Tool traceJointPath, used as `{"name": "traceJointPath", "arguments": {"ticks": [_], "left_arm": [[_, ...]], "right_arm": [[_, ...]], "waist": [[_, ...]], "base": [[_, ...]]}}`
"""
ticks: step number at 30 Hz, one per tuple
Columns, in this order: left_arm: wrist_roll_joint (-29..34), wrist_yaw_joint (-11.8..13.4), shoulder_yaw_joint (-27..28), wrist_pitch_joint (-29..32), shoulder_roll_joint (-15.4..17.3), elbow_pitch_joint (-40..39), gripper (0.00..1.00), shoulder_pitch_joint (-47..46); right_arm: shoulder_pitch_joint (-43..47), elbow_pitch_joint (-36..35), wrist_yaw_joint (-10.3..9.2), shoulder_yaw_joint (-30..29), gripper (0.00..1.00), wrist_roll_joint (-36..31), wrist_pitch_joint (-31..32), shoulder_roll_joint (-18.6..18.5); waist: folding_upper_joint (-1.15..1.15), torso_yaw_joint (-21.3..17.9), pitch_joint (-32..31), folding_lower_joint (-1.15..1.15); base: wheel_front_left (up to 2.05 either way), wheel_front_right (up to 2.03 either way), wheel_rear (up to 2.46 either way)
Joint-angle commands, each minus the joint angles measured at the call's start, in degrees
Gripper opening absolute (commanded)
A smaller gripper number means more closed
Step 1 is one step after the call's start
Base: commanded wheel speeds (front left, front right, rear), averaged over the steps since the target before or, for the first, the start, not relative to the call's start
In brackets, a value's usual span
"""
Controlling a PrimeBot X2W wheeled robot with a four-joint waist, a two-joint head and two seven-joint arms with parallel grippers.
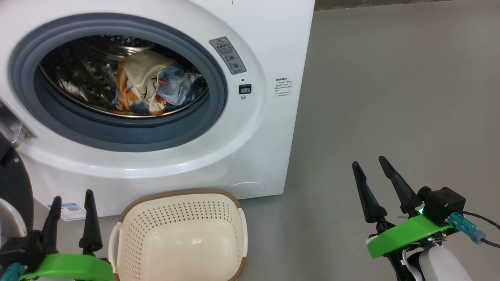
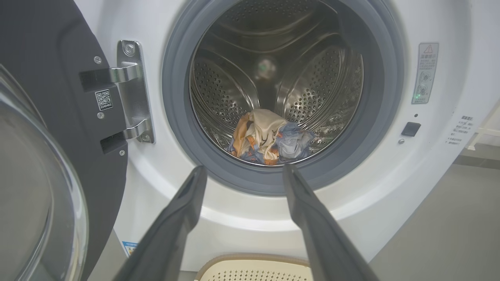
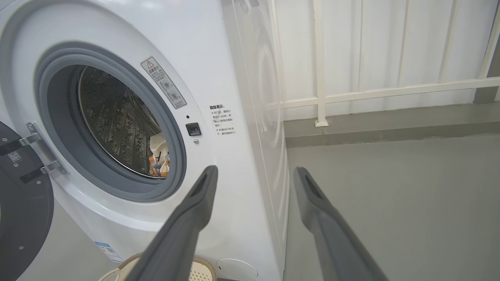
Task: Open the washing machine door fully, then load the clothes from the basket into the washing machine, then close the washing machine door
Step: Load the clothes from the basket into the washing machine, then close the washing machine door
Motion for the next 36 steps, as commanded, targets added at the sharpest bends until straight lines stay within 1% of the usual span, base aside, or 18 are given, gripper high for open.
{"name": "traceJointPath", "arguments": {"ticks": [1, 22, 28, 36], "left_arm": [[0.76, -0.17, 2.41, -0.36, 1.1, -1.15, 1.0, -1.56], [1.4, -1.62, 4.09, -0.36, -0.18, -0.92, 1.0, -2.05], [1.21, -2.1, 4.45, -0.36, -0.46, -1.25, 1.0, -1.83], [1.5, -2.28, 4.83, -0.36, -0.78, -1.37, 1.0, -1.7]], "right_arm": [[-0.18, -1.21, 0.14, 1.56, 1.0, 0.42, -0.27, -0.29], [-0.42, -0.97, 0.14, 1.5, 1.0, 0.43, -0.27, -0.15], [-0.43, -1.03, 0.14, 1.34, 1.0, 0.47, -0.27, -0.15], [-0.29, -1.01, 0.14, 1.28, 1.0, 0.52, -0.27, -0.1]], "waist": [[0.0, 0.0, 0.02, 0.0], [0.0, 0.06, 0.15, 0.0], [0.0, 0.06, 0.18, 0.0], [0.0, 0.06, 0.02, 0.0]], "base": [[0.0, 0.0, 0.0], [-0.08, 0.08, 0.0], [-1.09, 1.09, 0.0], [-1.81, 1.81, 0.0]]}}
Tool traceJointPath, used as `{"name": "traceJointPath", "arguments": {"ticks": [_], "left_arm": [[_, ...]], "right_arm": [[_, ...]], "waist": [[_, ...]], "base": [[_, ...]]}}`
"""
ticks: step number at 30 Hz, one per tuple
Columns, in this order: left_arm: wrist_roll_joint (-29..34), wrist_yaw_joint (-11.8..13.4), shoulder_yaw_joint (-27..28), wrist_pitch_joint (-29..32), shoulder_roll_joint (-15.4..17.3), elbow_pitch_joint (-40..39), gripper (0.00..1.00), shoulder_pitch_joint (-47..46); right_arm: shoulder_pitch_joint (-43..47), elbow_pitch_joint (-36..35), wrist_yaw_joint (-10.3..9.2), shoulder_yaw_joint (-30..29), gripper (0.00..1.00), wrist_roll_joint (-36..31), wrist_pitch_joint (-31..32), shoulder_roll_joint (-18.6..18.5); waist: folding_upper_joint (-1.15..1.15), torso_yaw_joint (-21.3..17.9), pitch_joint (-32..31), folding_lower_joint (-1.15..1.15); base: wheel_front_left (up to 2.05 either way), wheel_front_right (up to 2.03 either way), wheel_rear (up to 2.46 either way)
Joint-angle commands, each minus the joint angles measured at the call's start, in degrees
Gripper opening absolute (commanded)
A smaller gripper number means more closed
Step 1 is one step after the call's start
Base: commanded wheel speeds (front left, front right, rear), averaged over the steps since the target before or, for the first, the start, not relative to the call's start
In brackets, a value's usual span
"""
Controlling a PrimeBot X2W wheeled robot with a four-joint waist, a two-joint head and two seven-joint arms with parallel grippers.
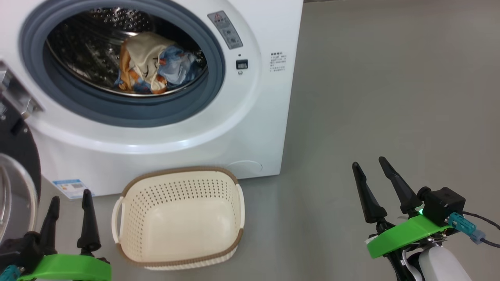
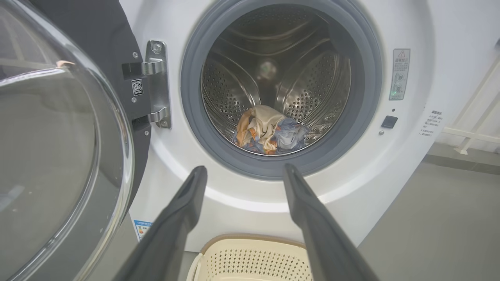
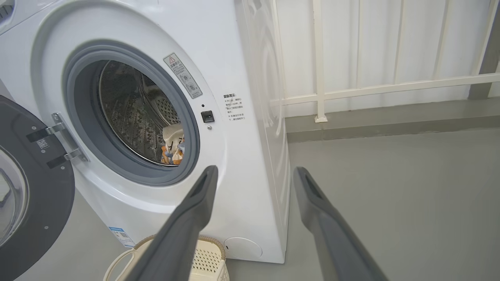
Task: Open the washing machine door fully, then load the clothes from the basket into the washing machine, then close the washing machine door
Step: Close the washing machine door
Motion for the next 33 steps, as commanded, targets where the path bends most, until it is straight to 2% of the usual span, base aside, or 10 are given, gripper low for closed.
{"name": "traceJointPath", "arguments": {"ticks": [1, 10, 26, 33], "left_arm": [[0.59, -0.26, 2.16, -0.36, 0.95, -1.56, 1.0, -1.6], [0.92, -0.54, 2.12, -0.36, 0.71, -1.27, 1.0, -1.6], [1.69, -0.73, 2.3, -0.36, 0.22, -1.38, 1.0, -1.37], [1.94, -0.84, 2.08, -0.36, 0.09, -1.16, 1.0, -1.77]], "right_arm": [[-0.23, -1.29, 0.14, 1.29, 1.0, 0.45, -0.27, -0.14], [0.0, -1.33, 0.14, 1.26, 1.0, 0.45, -0.27, -0.2], [0.24, -1.26, 0.14, 1.32, 1.0, 0.59, -0.27, -0.34], [0.41, -1.36, 0.14, 0.93, 1.0, 0.4, -0.27, -0.36]], "waist": [[0.0, -0.01, -0.05, 0.0], [0.0, 0.13, -0.33, 0.0], [0.0, 0.42, -0.57, 0.0], [0.0, 2.75, -0.45, 0.0]], "base": [[-1.6, 1.6, 0.0], [-0.92, 0.92, 0.0], [-0.02, 0.02, 0.0], [0.0, 0.0, 0.0]]}}
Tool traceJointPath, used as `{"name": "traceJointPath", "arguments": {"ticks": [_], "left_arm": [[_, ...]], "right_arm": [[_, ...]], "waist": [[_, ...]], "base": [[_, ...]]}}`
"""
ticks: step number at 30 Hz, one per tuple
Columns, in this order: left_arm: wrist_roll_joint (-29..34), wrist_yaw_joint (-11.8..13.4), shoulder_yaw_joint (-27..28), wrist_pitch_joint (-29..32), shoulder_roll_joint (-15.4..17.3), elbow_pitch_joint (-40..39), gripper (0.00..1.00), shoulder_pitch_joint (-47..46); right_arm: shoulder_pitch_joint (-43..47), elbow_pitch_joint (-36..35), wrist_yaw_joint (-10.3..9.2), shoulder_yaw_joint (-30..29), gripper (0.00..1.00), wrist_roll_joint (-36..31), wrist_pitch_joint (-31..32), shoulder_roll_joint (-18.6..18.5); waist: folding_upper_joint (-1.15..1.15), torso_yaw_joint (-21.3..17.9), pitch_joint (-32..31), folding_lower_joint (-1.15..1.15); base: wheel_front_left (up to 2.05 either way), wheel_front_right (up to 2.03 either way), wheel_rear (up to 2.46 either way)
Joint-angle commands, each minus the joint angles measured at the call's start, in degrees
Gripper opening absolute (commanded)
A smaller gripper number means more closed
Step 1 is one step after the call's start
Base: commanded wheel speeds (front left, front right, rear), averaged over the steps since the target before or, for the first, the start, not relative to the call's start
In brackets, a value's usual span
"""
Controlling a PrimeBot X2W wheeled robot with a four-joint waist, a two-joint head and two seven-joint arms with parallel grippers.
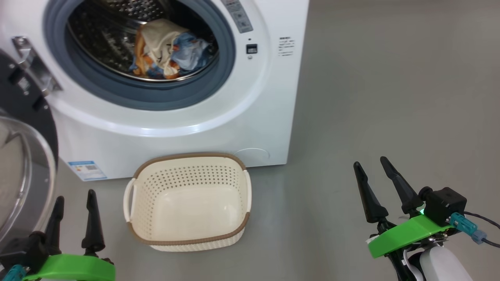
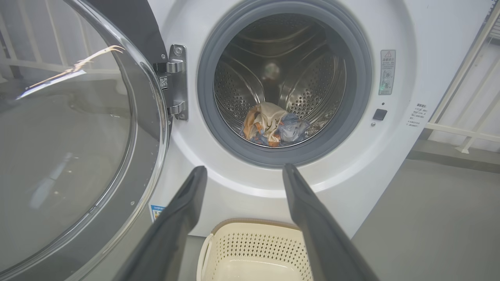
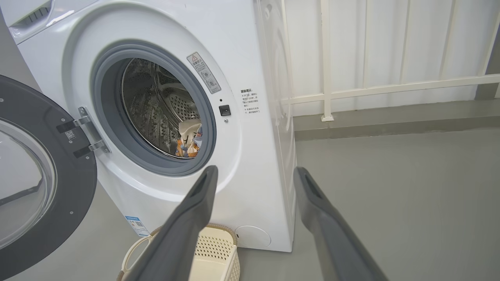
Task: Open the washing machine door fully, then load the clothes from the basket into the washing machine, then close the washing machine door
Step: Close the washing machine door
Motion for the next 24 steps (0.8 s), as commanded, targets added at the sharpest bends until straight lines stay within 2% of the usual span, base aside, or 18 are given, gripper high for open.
{"name": "traceJointPath", "arguments": {"ticks": [1, 24], "left_arm": [[0.48, -0.2, 2.03, -0.36, 1.02, -1.12, 1.0, -1.75], [2.22, 1.0, 2.96, -0.36, -0.56, 0.95, 1.0, -1.42]], "right_arm": [[0.39, -1.4, 0.14, 1.27, 1.0, 0.36, -0.27, -0.3], [-0.24, -0.35, 0.14, 2.95, 1.0, 0.88, -0.27, -1.53]], "waist": [[0.0, 1.54, -0.02, 0.0], [0.0, 18.1, -0.8, 0.0]], "base": [[0.0, 0.0, 0.0], [0.0, 0.0, 0.0]]}}
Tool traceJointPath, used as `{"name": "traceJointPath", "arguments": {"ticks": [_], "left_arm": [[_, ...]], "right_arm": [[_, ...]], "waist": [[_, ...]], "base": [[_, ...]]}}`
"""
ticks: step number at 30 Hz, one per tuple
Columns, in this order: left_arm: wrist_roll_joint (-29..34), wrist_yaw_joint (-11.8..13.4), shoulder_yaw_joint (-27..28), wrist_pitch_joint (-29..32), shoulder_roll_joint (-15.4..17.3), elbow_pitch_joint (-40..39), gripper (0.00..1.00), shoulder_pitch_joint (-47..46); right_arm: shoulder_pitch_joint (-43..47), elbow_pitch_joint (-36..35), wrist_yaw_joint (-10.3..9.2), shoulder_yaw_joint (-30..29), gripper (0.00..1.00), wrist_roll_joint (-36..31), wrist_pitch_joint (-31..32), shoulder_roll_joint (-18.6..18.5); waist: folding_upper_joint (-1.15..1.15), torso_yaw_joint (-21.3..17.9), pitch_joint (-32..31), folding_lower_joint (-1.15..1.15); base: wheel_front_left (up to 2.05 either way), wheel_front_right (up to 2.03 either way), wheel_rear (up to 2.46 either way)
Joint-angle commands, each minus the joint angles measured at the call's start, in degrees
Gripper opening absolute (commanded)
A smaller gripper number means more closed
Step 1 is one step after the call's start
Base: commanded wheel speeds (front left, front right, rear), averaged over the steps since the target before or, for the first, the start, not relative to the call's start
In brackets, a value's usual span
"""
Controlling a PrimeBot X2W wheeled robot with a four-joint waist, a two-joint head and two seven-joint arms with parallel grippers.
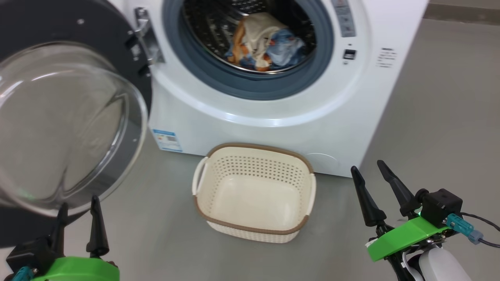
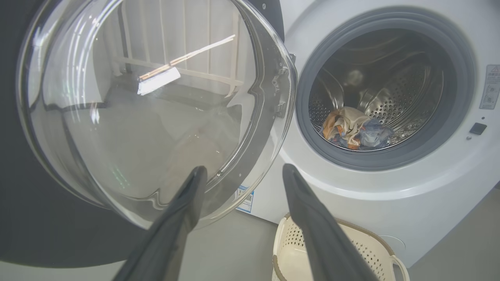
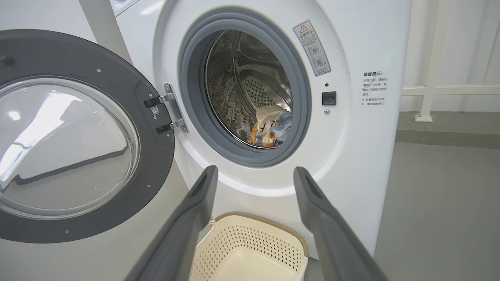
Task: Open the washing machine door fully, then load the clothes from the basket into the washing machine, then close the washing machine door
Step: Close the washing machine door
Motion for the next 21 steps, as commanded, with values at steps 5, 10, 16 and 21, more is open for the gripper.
{"name": "traceJointPath", "arguments": {"ticks": [5, 10, 16, 21], "left_arm": [[1.51, 0.97, 2.16, -0.36, 0.57, -1.57, 1.0, -1.23], [1.83, 1.07, 2.5, -0.36, 0.56, -1.22, 1.0, -1.38], [2.04, 0.71, 2.14, -0.36, 0.35, -0.41, 1.0, -1.34], [2.16, 0.71, 2.28, -0.36, 0.2, -0.37, 1.0, -1.16]], "right_arm": [[-0.08, -0.69, 0.14, 1.64, 1.0, 0.71, -0.27, -0.55], [-0.13, -0.4, 0.14, 2.09, 1.0, 0.88, -0.27, -0.63], [0.13, -0.04, 0.14, 2.42, 1.0, 1.18, -0.27, -0.68], [0.33, -0.07, 0.14, 2.5, 1.0, 1.2, -0.27, -0.46]], "waist": [[0.0, 5.33, -0.44, 0.0], [0.0, 8.04, -0.77, 0.0], [0.0, 10.46, -1.51, 0.0], [0.0, 11.22, -1.78, 0.0]], "base": [[0.0, 0.0, 0.0], [0.0, 0.0, 0.0], [0.0, 0.0, 0.0], [0.0, 0.0, 0.0]]}}
